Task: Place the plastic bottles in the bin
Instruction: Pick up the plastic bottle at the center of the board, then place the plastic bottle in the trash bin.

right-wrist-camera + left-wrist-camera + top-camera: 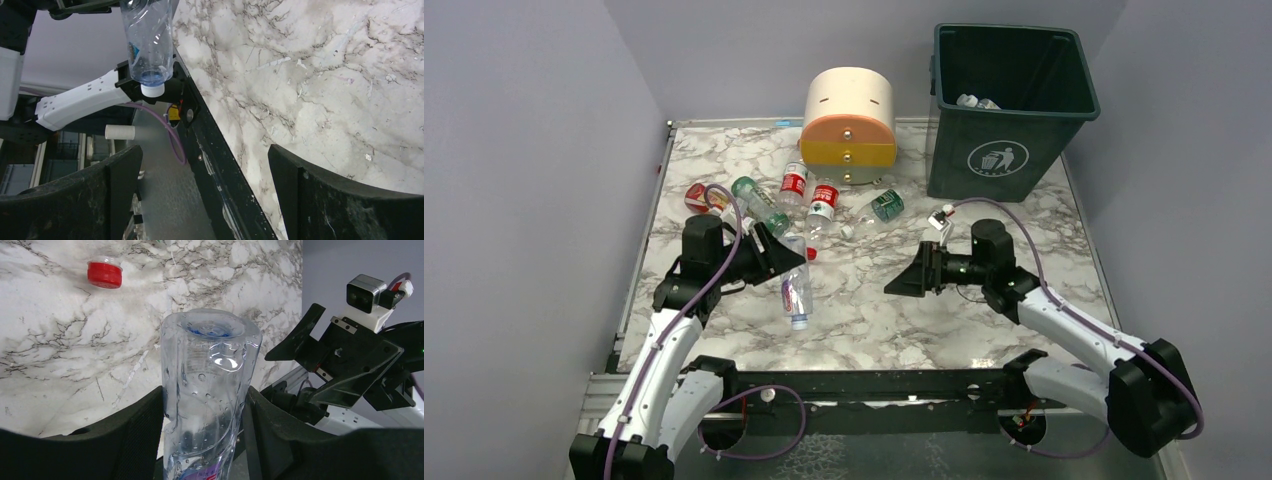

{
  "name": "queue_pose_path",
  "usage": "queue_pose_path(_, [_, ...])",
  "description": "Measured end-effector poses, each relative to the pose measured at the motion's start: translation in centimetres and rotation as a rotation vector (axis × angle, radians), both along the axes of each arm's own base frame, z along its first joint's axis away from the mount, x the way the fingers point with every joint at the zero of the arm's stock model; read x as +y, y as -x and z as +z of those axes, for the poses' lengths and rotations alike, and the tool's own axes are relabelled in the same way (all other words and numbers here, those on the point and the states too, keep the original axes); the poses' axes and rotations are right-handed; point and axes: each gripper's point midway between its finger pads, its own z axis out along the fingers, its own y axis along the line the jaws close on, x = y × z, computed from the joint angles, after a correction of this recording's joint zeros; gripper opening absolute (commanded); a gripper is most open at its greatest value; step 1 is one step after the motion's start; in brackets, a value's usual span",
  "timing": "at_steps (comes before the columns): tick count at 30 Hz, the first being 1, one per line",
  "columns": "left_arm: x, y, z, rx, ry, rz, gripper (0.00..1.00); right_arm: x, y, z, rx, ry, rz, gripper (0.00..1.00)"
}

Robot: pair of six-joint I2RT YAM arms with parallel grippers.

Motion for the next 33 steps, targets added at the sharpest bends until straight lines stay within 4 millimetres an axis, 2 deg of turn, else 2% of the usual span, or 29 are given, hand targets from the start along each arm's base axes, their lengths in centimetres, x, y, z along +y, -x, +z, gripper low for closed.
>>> queue_pose_path(15, [-0.4, 0.1, 0.3, -0.010, 0.017, -0.020, 0.50, 2.0, 1.2, -1.3, -0.013, 0.050, 0.028, 1.00])
queue_pose_path(23, [-0.5, 0.7, 1.0, -0.032, 0.030, -0.027, 0.50, 3.1, 0.4, -0.8, -0.054, 0.053, 0.037, 1.00])
queue_pose_path(28, [-0.5, 0.8, 1.3, -0.035, 0.039, -0.023, 0.50, 4.3, 0.5, -1.4, -0.045, 0.052, 0.045, 0.99])
queue_pose_path(33, [-0.6, 0.8, 1.4, -0.031, 0.052, -0.016, 0.50, 5.9, 1.1, -0.7, -0.062, 0.015, 0.058, 0.94])
